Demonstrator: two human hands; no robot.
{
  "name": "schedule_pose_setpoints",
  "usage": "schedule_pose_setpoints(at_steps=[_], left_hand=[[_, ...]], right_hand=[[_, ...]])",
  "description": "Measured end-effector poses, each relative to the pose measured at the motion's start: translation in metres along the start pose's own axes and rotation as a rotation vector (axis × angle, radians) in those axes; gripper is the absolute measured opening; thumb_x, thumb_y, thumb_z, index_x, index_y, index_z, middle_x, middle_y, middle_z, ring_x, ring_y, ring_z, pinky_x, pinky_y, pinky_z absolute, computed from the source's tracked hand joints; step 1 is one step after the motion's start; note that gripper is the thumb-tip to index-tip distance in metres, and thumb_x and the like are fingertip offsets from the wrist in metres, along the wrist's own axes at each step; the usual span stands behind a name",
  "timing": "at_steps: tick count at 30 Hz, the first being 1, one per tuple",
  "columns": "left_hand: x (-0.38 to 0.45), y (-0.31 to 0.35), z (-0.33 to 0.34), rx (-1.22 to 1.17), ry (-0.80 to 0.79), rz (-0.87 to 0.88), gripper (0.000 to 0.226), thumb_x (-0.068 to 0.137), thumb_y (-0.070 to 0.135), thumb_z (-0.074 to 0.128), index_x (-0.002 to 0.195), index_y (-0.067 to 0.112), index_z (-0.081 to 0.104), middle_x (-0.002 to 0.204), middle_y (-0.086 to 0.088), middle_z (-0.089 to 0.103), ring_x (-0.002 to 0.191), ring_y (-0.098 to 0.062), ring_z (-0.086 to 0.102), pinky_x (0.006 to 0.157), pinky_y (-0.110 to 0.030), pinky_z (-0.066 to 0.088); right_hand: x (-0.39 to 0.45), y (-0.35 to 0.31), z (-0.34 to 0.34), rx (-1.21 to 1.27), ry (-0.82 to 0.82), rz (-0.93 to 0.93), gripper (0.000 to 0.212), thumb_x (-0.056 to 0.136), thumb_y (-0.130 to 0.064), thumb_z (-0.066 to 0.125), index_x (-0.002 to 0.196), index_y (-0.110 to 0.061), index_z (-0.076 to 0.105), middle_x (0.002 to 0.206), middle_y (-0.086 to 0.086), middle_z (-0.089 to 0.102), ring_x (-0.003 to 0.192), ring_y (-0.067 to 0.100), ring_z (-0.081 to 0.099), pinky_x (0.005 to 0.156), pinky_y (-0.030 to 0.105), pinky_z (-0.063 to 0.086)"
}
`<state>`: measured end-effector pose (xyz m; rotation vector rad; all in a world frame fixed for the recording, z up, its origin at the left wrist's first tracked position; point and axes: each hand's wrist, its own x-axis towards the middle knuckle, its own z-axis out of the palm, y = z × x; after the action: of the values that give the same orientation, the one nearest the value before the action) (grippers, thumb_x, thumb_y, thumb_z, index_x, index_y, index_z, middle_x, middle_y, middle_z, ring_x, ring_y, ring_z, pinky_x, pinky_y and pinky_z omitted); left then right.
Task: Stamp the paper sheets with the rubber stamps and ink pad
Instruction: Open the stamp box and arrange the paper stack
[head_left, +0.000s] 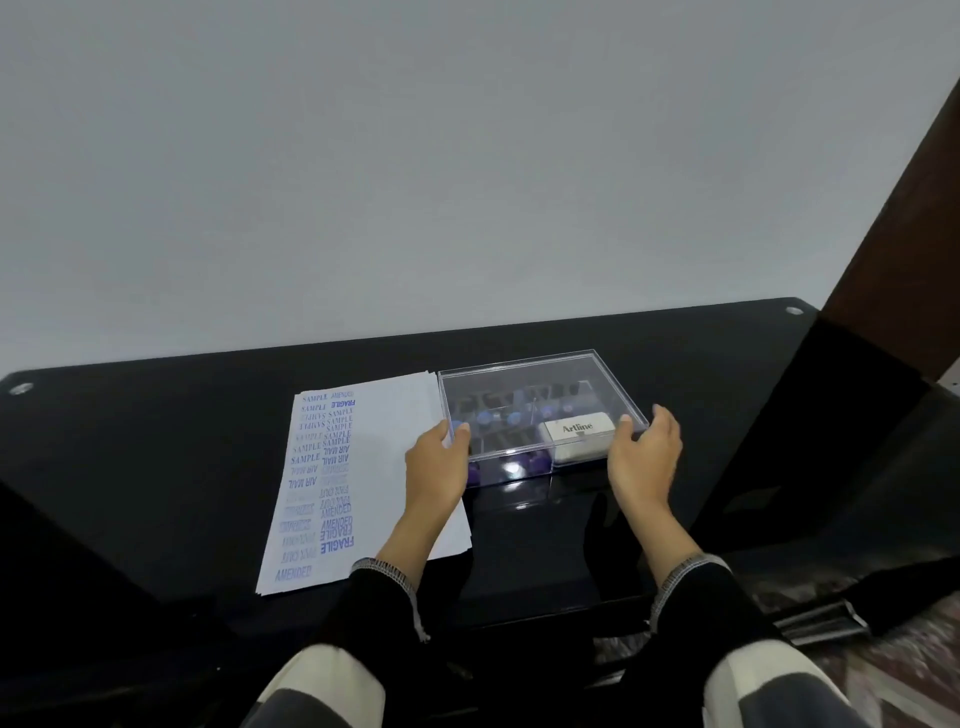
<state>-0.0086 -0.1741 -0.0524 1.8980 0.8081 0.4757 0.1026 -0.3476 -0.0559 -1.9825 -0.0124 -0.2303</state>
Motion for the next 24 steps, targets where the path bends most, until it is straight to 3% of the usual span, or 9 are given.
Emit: schedule_pose_setpoints(at_steps=[5,6,8,9,10,12,17,24], left_hand=[[0.001,-0.001,0.008,0.037,0.114,0.035,0.041,0.102,0.029,0.042,0.133,0.006,0.053,0.141,-0.004,0.050,0.130,-0.023,0.045,0.112,-0.034,0.033],[0.002,0.003,0.006,0.026,0.145,0.051,0.033,0.101,0.026,0.042,0.123,0.008,0.060,0.131,-0.004,0.057,0.122,-0.021,0.052,0.106,-0.033,0.038],[0.007,0.016,-0.001,-0.037,0.186,0.099,0.023,0.100,0.019,0.041,0.090,0.013,0.060,0.085,-0.002,0.063,0.078,-0.016,0.058,0.079,-0.034,0.047],[0.012,0.024,-0.004,-0.129,0.191,0.089,0.021,0.101,0.017,0.040,0.093,0.020,0.059,0.075,0.000,0.060,0.065,-0.015,0.056,0.070,-0.031,0.048],[0.018,0.032,-0.008,-0.248,0.186,0.060,0.022,0.101,0.016,0.041,0.109,0.025,0.059,0.076,0.002,0.062,0.062,-0.015,0.058,0.065,-0.026,0.051],[0.040,0.040,-0.016,-0.453,0.192,-0.040,0.033,0.100,0.013,0.044,0.132,0.013,0.053,0.087,-0.002,0.067,0.064,-0.015,0.063,0.061,-0.018,0.055],[0.110,0.039,-0.018,-0.583,0.190,-0.188,0.033,0.097,0.003,0.050,0.129,-0.006,0.051,0.097,-0.014,0.067,0.069,-0.016,0.064,0.055,-0.016,0.055],[0.182,0.019,0.000,-0.575,0.165,-0.302,0.026,0.093,-0.005,0.050,0.118,-0.008,0.055,0.102,-0.021,0.068,0.074,-0.024,0.066,0.052,-0.019,0.056]], right_hand=[[0.008,-0.001,0.002,0.129,-0.071,0.056,0.045,0.098,-0.024,0.047,0.139,-0.007,0.038,0.133,0.009,0.049,0.118,0.022,0.050,0.095,0.030,0.043],[0.011,-0.002,0.002,0.170,-0.068,0.052,0.045,0.098,-0.026,0.048,0.138,-0.010,0.039,0.132,0.007,0.050,0.118,0.021,0.051,0.097,0.033,0.044],[0.017,-0.007,0.004,0.222,-0.089,0.029,0.045,0.097,-0.030,0.049,0.138,-0.014,0.041,0.133,0.004,0.050,0.122,0.020,0.049,0.102,0.039,0.044],[0.020,-0.008,0.004,0.224,-0.109,0.001,0.045,0.097,-0.032,0.049,0.138,-0.016,0.041,0.135,0.003,0.050,0.125,0.019,0.048,0.104,0.041,0.042],[0.023,-0.009,0.005,0.216,-0.135,-0.038,0.046,0.097,-0.034,0.049,0.139,-0.018,0.042,0.138,0.002,0.049,0.127,0.019,0.046,0.106,0.042,0.040],[0.028,-0.007,0.007,0.168,-0.204,-0.124,0.050,0.097,-0.034,0.050,0.143,-0.019,0.038,0.143,0.001,0.045,0.132,0.017,0.041,0.111,0.042,0.035],[0.033,0.015,0.019,-0.147,-0.229,-0.188,0.058,0.096,-0.019,0.049,0.149,-0.011,0.025,0.152,0.009,0.032,0.141,0.021,0.025,0.117,0.038,0.022],[0.032,0.025,0.030,-0.301,-0.127,-0.312,0.048,0.098,-0.017,0.040,0.144,-0.008,0.033,0.147,0.005,0.039,0.134,0.017,0.029,0.107,0.033,0.033]])
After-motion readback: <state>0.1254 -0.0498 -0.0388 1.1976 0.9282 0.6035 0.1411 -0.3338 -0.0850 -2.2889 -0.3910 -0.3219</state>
